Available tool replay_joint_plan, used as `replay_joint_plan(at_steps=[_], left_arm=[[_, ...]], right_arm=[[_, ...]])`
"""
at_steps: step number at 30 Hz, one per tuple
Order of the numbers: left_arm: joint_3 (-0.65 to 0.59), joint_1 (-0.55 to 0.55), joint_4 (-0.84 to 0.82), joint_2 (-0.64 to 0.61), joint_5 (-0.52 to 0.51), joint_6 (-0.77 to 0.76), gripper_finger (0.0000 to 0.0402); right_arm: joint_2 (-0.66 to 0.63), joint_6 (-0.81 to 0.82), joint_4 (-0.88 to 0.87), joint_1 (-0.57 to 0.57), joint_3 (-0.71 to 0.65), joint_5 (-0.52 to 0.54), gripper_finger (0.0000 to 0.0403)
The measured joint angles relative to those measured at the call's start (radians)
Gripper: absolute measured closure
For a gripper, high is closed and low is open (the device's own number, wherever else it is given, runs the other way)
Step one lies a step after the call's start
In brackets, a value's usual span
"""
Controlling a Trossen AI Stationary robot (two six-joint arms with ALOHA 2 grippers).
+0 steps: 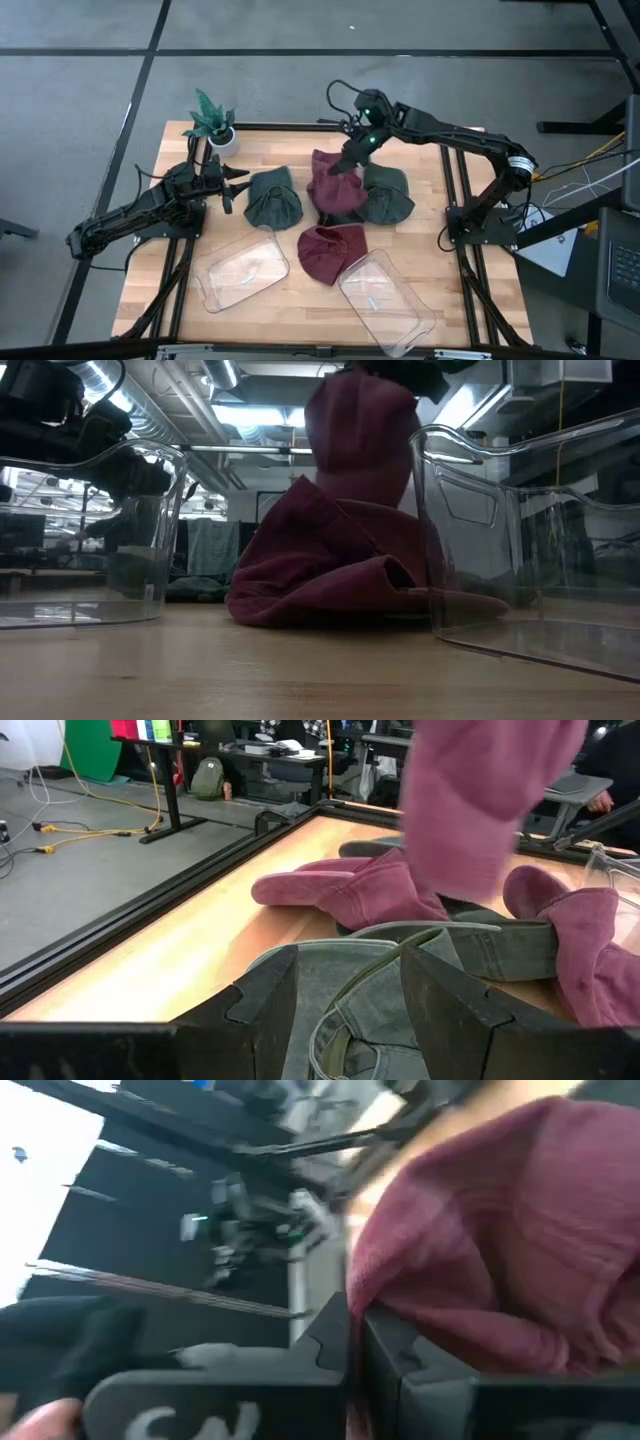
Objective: Pick & Place hat
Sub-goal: Put the top red cap into the left transparent bin
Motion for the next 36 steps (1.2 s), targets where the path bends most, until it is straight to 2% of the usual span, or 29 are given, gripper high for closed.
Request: replay_joint_plan(at_steps=[4,6,10,15,21,36], left_arm=[[0.0,0.0,0.0,0.0,0.0,0.0,0.0229],[0.0,0.0,0.0,0.0,0.0,0.0,0.0229],[0.0,0.0,0.0,0.0,0.0,0.0,0.0229],[0.0,0.0,0.0,0.0,0.0,0.0,0.0229],[0.0,0.0,0.0,0.0,0.0,0.0,0.0229],[0.0,0.0,0.0,0.0,0.0,0.0,0.0229]], right_arm=[[0.0,-0.005,-0.003,-0.002,-0.024,-0.101,0.0392],[0.0,-0.018,-0.003,-0.002,-0.052,-0.117,0.0392],[0.0,-0.063,-0.004,-0.004,-0.137,-0.102,0.0392],[0.001,-0.045,0.056,-0.007,-0.209,-0.024,0.0392],[0.001,0.001,0.159,-0.007,-0.197,-0.024,0.0392],[0.001,-0.002,0.2,0.02,-0.105,-0.022,0.0392]])
